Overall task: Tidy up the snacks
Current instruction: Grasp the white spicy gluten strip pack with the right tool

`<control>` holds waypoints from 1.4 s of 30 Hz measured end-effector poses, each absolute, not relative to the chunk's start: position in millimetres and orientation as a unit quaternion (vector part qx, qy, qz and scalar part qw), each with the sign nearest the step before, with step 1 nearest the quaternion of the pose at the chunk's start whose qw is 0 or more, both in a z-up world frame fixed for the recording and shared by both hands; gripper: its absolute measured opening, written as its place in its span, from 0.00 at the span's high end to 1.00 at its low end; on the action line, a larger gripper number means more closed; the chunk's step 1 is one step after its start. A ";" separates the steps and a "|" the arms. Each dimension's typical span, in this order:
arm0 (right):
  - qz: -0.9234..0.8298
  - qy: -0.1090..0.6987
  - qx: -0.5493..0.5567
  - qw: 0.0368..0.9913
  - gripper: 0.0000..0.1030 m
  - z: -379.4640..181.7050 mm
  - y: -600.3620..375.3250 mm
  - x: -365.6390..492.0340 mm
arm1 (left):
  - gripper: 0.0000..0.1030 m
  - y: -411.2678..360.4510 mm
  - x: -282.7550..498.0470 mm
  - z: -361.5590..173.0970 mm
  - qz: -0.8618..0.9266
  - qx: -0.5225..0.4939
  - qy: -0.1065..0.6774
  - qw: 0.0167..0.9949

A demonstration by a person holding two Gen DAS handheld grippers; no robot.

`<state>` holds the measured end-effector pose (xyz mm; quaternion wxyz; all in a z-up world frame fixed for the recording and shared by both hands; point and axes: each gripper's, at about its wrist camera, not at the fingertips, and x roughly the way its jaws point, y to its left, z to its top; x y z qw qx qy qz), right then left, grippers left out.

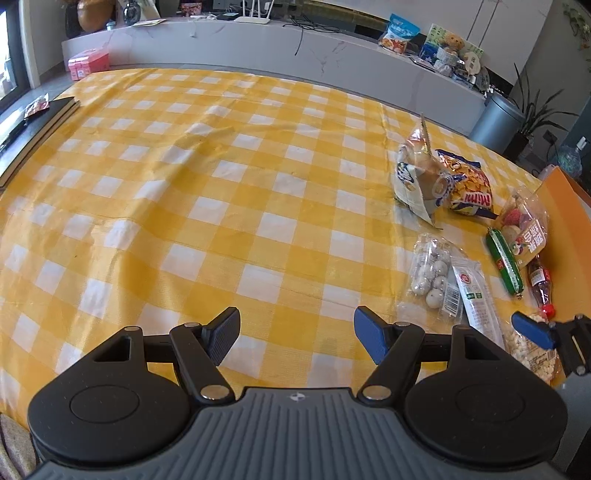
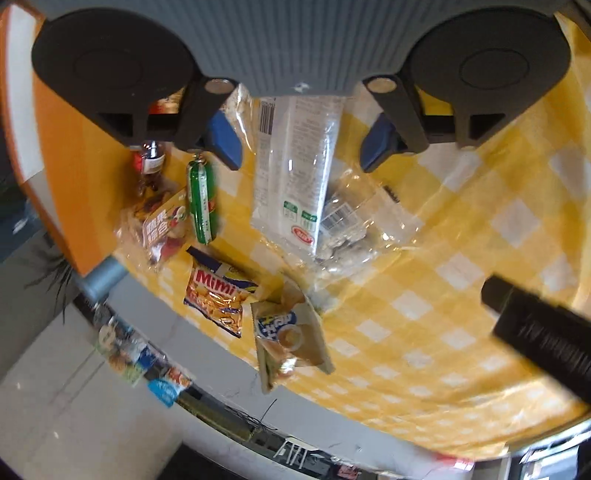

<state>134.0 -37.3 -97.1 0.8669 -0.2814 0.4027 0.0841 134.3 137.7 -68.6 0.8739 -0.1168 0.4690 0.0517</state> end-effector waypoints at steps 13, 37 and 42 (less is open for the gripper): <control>0.021 0.385 -0.321 0.865 0.92 -107.2 -35.4 120.3 | 0.19 142.5 129.5 -63.2 0.064 -0.112 0.453 0.882; 0.092 0.465 -0.012 0.880 0.91 -74.9 -105.5 146.3 | 0.19 136.8 128.7 -70.3 0.061 -0.099 0.465 0.878; 0.088 0.450 -0.005 0.889 0.92 -79.1 -110.8 146.6 | 0.19 130.6 126.1 -65.2 0.046 -0.097 0.447 0.888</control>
